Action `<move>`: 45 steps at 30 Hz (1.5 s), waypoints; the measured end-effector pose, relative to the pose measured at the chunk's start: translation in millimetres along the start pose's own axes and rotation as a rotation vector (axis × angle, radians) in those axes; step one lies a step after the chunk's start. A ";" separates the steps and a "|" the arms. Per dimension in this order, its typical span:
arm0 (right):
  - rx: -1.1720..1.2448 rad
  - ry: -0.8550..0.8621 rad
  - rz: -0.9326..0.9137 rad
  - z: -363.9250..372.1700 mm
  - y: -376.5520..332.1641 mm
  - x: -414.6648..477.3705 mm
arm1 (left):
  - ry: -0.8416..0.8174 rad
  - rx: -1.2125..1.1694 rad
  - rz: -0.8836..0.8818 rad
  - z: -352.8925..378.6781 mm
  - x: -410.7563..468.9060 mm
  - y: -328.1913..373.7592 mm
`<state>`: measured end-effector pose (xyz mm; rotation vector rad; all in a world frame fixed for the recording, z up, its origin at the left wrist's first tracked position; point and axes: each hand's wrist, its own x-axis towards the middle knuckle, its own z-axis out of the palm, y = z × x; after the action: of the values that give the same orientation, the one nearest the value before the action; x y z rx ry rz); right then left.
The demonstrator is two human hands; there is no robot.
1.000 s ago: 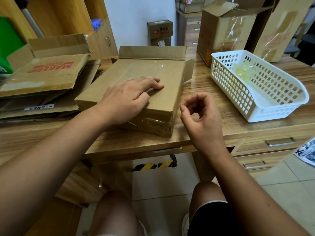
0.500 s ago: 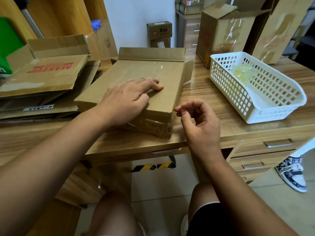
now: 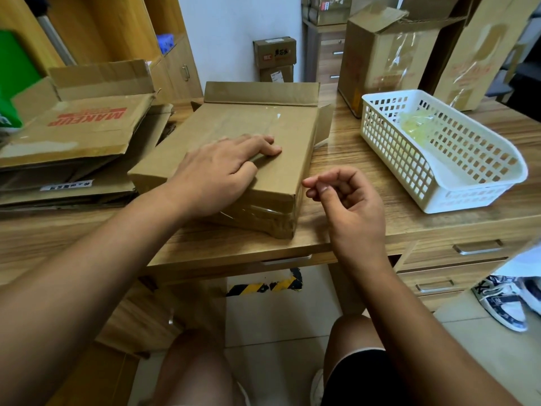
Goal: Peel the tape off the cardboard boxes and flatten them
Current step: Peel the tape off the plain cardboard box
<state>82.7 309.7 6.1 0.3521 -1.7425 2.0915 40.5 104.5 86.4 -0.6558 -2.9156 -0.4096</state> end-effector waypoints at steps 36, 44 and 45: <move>-0.241 -0.023 -0.170 5.0 1.3 -1.4 | 0.003 -0.001 -0.010 -0.8 0.2 1.6; -0.490 -0.108 -0.264 2.4 -1.9 15.8 | 0.025 -0.009 0.004 -1.8 -0.5 2.4; -0.500 -0.113 -0.267 3.1 -1.9 17.6 | 0.025 -0.009 0.004 -1.8 -0.3 2.4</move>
<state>67.7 309.4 16.0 0.5235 -2.0749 1.4177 42.0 106.0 88.6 -0.6532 -2.8897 -0.4274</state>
